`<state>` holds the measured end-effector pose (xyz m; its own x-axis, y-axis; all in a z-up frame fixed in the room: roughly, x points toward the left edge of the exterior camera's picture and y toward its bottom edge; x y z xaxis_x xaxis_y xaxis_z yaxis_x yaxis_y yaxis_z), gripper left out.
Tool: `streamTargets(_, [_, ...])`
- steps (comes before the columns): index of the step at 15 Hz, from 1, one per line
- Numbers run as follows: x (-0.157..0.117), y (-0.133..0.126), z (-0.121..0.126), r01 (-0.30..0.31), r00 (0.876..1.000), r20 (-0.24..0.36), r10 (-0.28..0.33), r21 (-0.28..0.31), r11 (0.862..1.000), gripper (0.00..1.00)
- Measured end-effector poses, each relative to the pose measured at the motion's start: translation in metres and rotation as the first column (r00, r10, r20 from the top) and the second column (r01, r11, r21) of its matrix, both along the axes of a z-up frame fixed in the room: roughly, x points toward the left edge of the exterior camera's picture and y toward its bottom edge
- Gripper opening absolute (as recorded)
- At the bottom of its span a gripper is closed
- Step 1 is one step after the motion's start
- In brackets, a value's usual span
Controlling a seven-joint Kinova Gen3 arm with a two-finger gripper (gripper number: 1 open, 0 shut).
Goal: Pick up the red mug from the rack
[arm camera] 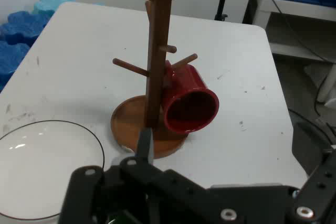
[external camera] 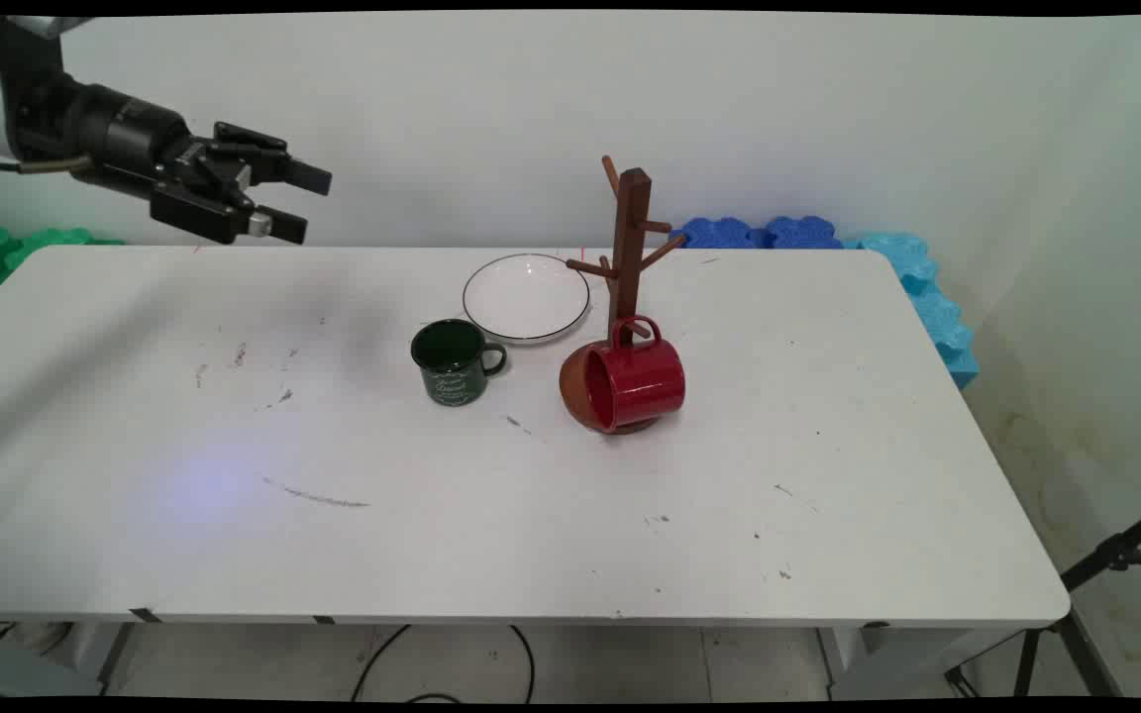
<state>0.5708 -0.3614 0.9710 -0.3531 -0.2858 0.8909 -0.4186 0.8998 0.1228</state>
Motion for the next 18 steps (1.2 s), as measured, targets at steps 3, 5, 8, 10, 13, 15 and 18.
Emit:
streamTargets(3, [-0.015, 0.0, -0.001, -0.024, 1.0, 0.007, 0.024, 0.016, 1.0, 1.0])
streamTargets(5, [-0.036, 0.001, -0.002, -0.046, 0.999, 0.015, 0.046, 0.039, 0.998, 1.0])
streamTargets(8, [-0.07, 0.003, -0.006, -0.076, 0.997, 0.033, 0.073, 0.077, 0.994, 1.0])
streamTargets(10, [-0.097, 0.005, -0.011, -0.101, 0.994, 0.042, 0.097, 0.108, 0.989, 1.0])
streamTargets(13, [-0.14, 0.011, -0.024, -0.138, 0.99, 0.061, 0.13, 0.153, 0.979, 1.0])
streamTargets(15, [-0.162, 0.013, -0.035, -0.164, 0.985, 0.075, 0.153, 0.175, 0.971, 1.0])
streamTargets(18, [-0.184, 0.016, -0.052, -0.197, 0.979, 0.092, 0.182, 0.193, 0.961, 1.0])
